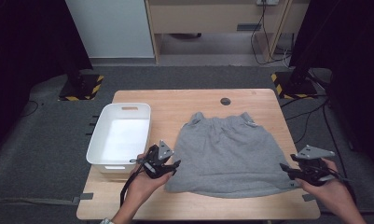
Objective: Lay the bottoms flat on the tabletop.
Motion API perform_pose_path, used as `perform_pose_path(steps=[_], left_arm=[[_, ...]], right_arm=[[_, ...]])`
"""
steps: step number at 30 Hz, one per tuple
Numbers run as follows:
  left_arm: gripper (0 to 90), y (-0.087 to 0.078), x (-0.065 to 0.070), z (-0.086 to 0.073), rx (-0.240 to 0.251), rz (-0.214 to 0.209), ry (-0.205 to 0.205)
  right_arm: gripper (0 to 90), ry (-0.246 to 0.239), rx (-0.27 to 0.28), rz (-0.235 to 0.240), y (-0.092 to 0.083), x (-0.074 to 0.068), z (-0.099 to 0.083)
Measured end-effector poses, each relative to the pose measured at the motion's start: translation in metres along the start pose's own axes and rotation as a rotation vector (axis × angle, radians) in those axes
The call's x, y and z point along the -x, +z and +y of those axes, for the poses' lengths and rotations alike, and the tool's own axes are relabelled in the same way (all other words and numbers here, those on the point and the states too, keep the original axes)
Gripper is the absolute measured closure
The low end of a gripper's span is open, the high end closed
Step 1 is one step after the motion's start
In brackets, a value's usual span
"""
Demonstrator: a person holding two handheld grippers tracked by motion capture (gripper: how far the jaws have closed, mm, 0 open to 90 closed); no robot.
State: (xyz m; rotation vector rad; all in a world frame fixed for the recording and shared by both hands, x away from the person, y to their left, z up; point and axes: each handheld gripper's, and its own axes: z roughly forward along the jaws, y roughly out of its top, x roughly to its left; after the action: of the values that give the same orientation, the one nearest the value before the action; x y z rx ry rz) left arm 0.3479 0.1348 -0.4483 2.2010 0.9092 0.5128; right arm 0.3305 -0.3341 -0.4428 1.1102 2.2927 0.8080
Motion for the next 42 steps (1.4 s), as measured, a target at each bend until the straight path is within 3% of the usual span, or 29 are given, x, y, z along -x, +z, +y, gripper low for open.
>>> perform_pose_path(steps=[6,14,25,34,40,42], left_arm=[[44.7,0.007,-0.003,0.007,0.021,-0.008,-0.008],[35.8,0.021,-0.004,0.021,0.038,-0.026,-0.012],[23.3,0.052,-0.011,0.046,0.076,-0.08,-0.03],[14.7,0.076,-0.02,0.06,0.031,-0.117,-0.032],[11.1,0.085,-0.027,0.063,0.04,-0.135,-0.039],[11.1,0.088,-0.029,0.065,0.035,-0.123,-0.045]], right_arm=[[40.6,-0.011,0.029,0.052,0.017,-0.014,0.018],[36.0,-0.025,0.05,0.096,0.033,-0.032,0.034],[30.0,-0.058,0.075,0.172,0.058,-0.06,0.055],[24.5,-0.093,0.093,0.239,0.077,-0.087,0.071],[20.9,-0.111,0.089,0.277,0.089,-0.106,0.078],[20.5,-0.116,0.085,0.286,0.092,-0.112,0.08]])
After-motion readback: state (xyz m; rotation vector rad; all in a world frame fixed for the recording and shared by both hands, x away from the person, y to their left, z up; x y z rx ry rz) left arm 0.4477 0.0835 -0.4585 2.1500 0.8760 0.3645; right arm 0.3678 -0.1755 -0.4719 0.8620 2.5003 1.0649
